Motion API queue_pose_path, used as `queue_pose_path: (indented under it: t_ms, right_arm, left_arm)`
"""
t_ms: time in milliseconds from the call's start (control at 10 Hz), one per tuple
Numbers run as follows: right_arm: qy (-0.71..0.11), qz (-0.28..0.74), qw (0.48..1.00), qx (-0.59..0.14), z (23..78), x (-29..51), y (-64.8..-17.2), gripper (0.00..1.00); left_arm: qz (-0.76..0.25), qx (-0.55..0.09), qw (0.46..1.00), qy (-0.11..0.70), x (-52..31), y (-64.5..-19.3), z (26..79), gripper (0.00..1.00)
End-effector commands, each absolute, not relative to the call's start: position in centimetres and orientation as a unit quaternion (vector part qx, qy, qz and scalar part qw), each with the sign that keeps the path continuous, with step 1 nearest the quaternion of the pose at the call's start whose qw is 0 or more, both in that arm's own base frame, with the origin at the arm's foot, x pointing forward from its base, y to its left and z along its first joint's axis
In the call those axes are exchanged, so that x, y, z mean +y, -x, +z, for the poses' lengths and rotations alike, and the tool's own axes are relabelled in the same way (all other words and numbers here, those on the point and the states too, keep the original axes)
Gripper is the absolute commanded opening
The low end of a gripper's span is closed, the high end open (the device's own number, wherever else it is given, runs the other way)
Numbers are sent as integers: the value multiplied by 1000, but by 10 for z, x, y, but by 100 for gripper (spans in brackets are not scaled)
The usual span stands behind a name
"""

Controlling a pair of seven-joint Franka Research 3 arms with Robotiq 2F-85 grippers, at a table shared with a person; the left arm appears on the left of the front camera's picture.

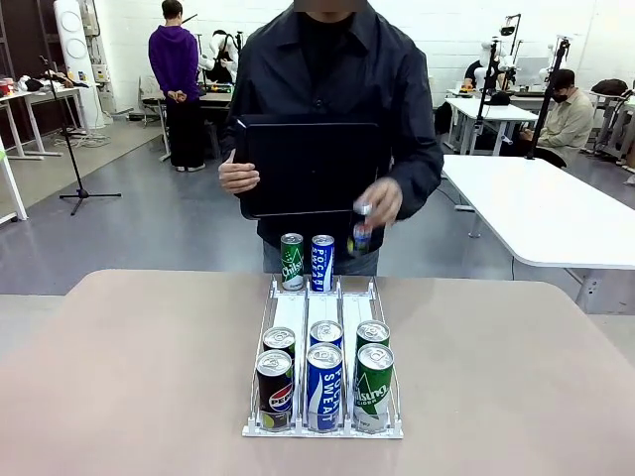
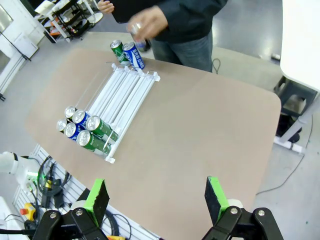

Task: Retrieve and hand over the desired beverage to the person.
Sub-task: Pick up a can of the same type that the person held from the Automatic Can Dispenser.

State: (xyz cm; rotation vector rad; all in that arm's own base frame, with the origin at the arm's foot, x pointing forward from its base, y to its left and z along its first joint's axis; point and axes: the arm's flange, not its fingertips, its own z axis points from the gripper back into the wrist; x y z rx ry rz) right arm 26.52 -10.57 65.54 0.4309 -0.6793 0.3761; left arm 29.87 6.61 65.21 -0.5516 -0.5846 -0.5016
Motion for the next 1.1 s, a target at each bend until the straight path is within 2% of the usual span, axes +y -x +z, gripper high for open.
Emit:
queue_pose_path:
  t_ms: [0,1000]
  right_arm:
    - [-219,190,898,-331,655,-105,-265,100]
    - [-219,190,898,-331,655,-105,-265,100]
  left_arm:
    - [-250,-283,885,273,68,-300,654,100]
    - [-250,-283,885,273,68,-300,654,100]
